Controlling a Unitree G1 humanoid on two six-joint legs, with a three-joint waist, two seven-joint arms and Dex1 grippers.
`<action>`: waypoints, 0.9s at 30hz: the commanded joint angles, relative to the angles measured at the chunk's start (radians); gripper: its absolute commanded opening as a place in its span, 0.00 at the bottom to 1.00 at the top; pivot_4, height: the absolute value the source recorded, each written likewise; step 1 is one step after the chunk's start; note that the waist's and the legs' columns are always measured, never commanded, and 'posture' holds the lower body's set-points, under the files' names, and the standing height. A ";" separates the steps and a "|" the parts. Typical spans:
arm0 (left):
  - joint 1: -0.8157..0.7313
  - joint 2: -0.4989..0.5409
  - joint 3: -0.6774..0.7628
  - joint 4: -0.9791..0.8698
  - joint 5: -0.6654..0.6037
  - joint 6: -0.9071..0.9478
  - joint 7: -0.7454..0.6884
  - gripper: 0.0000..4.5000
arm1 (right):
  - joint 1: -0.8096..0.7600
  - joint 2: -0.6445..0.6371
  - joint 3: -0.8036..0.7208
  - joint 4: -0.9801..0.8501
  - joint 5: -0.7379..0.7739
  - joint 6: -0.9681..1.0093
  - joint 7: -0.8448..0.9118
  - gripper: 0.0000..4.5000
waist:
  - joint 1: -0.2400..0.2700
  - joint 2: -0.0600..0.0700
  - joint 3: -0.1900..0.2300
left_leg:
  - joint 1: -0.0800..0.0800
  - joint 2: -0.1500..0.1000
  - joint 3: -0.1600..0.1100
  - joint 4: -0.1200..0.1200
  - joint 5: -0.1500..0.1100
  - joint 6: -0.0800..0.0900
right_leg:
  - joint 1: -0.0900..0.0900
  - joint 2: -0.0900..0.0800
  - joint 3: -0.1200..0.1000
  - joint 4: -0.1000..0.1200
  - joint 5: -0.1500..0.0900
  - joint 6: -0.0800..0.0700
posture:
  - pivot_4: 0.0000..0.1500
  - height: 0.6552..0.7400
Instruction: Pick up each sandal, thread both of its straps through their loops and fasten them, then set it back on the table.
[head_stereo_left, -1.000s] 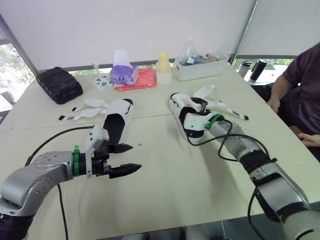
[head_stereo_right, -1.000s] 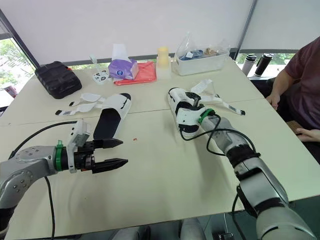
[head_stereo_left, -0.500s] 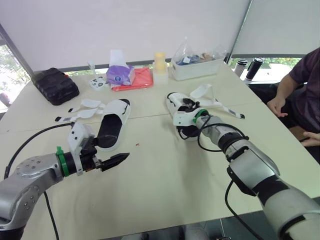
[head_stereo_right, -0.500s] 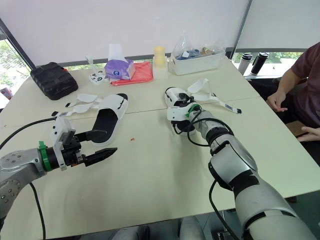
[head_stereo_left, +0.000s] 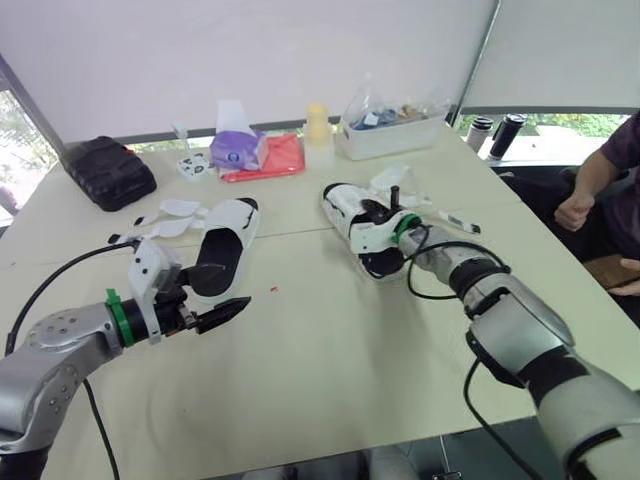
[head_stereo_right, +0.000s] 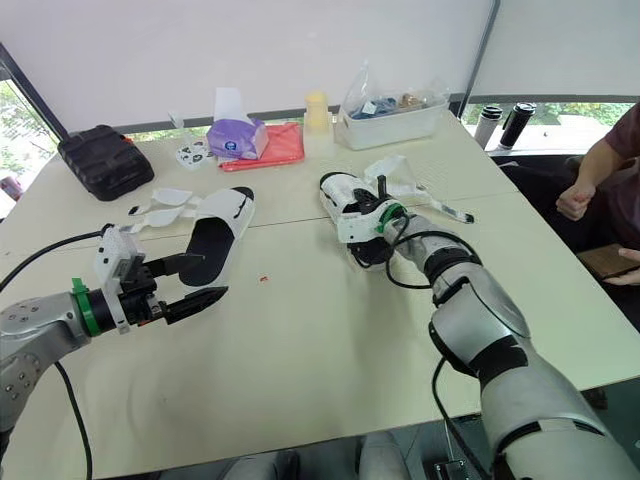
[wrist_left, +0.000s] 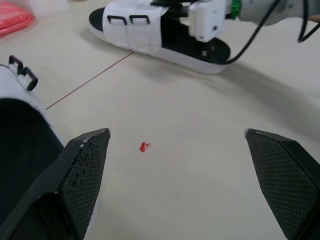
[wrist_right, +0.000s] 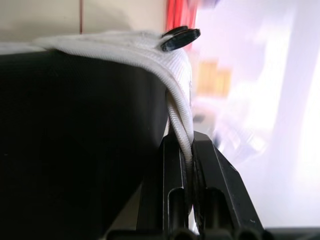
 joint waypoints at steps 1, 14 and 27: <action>-0.021 0.035 0.013 0.012 0.006 -0.022 -0.049 1.00 | -0.036 -0.139 0.088 -0.091 -0.107 -0.291 -0.134 0.02 | 0.000 0.000 0.000 | 0.000 0.000 0.001 0.000 0.000 0.000 | 0.000 0.000 0.000 0.000 0.000 0.000 | 1.00 1.00; -0.061 0.014 -0.041 0.053 0.035 -0.037 -0.092 1.00 | -0.011 -0.337 0.146 -0.421 -0.295 -0.930 -0.429 0.02 | -0.028 -0.001 0.001 | 0.002 0.002 0.009 -0.002 0.000 -0.001 | -0.004 0.006 0.010 0.002 0.001 0.001 | 1.00 1.00; -0.028 -0.012 -0.047 0.013 0.032 -0.027 -0.075 1.00 | -0.014 -0.248 0.181 -0.413 -0.469 -0.815 -0.570 0.02 | -0.027 -0.002 0.001 | 0.003 0.003 0.011 -0.001 0.000 0.000 | -0.005 0.007 0.014 0.002 0.003 0.001 | 1.00 1.00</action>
